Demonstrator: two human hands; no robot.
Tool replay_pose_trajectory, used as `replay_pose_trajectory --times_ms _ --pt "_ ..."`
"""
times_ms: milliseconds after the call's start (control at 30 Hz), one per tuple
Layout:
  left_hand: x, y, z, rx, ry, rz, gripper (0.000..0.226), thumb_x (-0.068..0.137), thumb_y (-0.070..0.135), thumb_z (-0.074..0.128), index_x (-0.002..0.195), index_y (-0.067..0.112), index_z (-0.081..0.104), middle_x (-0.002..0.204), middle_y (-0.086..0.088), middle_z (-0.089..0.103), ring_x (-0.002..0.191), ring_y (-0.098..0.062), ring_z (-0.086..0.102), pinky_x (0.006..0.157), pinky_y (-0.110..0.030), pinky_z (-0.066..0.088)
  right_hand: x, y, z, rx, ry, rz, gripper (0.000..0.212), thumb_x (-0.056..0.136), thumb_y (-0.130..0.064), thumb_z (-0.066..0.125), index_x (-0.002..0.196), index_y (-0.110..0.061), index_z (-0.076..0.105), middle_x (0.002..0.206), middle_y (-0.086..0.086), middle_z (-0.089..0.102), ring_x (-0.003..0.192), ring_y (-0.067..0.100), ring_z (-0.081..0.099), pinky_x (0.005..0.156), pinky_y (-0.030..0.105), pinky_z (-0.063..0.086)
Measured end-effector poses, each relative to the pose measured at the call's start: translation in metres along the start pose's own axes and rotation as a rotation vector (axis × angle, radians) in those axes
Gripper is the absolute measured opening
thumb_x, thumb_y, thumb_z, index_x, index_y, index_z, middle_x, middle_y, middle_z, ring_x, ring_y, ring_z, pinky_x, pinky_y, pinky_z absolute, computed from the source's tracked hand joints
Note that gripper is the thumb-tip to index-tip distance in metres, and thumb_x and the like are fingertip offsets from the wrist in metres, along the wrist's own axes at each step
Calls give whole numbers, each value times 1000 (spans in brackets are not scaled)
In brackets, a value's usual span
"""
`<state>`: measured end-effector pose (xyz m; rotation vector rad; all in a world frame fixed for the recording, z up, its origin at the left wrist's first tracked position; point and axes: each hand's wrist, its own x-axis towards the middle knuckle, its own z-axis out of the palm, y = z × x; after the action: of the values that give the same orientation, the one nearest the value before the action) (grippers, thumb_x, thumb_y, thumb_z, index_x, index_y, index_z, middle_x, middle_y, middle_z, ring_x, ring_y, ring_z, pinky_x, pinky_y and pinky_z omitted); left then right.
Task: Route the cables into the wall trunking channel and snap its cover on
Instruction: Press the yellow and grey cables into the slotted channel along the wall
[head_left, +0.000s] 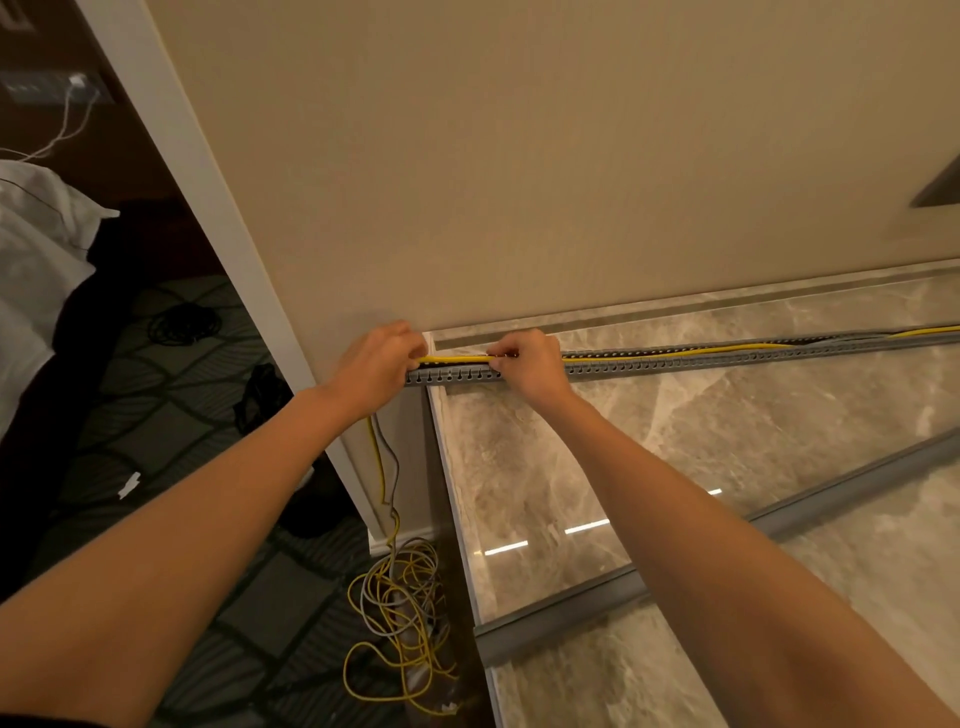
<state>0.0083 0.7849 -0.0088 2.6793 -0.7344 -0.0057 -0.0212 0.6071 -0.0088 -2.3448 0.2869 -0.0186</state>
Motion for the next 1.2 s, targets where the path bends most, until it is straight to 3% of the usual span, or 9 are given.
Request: replay_pose_trajectory --times_ms 233,400,500,567,833,1000,1100,1133,1200 --pt "9 28 7 71 -26 -7 15 84 -10 52 93 -6 63 106 -24 60 96 -35 57 76 -40 47 -2 10 -14 -45 -55 -23 27 90 3 53 112 -2 66 118 16 68 113 26 59 98 27 43" --pt "5 37 8 191 -35 27 16 86 -6 51 97 -9 61 109 -26 57 99 -37 56 69 -40 42 -4 15 -21 -67 -84 -75 29 89 4 52 113 -4 67 119 14 67 112 25 58 87 20 41" --pt "0 49 17 303 -25 68 21 87 -9 47 104 -10 59 113 -27 55 102 -40 55 75 -46 47 -9 27 -26 -189 -107 -179 33 88 7 49 115 -3 65 128 16 59 120 28 51 100 26 37" --pt "-1 62 24 430 -40 28 26 91 -2 43 116 -3 53 120 -20 52 109 -36 51 84 -44 46 -14 40 -28 -283 -68 -237 37 87 8 48 117 -4 64 124 17 55 119 30 48 99 30 37" --pt "7 77 35 609 -113 1 35 88 -2 53 122 2 47 124 -17 57 116 -31 53 98 -41 42 -14 32 -35 -383 -174 -123 42 85 -5 50 127 -6 55 127 17 55 118 33 50 98 37 40" --pt "7 73 28 481 -104 12 29 86 -8 50 114 0 53 118 -19 60 108 -34 56 85 -40 48 -12 27 -34 -421 -190 -70 37 85 -9 50 121 -2 58 126 18 54 115 35 51 93 39 43" --pt "-5 61 25 462 -11 43 27 65 -18 71 88 -6 62 91 -24 63 79 -38 63 59 -41 53 -11 28 -31 -440 -179 -71 38 88 -10 52 125 -2 55 127 17 52 118 34 48 95 38 42" --pt "-7 59 21 454 -16 13 25 64 -18 71 85 -6 63 89 -24 64 78 -38 63 58 -41 53 -12 28 -29 -449 -170 -75 37 88 -10 52 124 -1 54 127 17 52 118 34 47 96 39 41" --pt "-7 60 20 459 -71 -36 22 81 -13 55 100 -4 61 108 -21 61 99 -37 58 76 -42 49 -14 30 -27 -452 -160 -86 36 88 -10 54 123 0 51 126 18 51 117 36 46 98 40 39"
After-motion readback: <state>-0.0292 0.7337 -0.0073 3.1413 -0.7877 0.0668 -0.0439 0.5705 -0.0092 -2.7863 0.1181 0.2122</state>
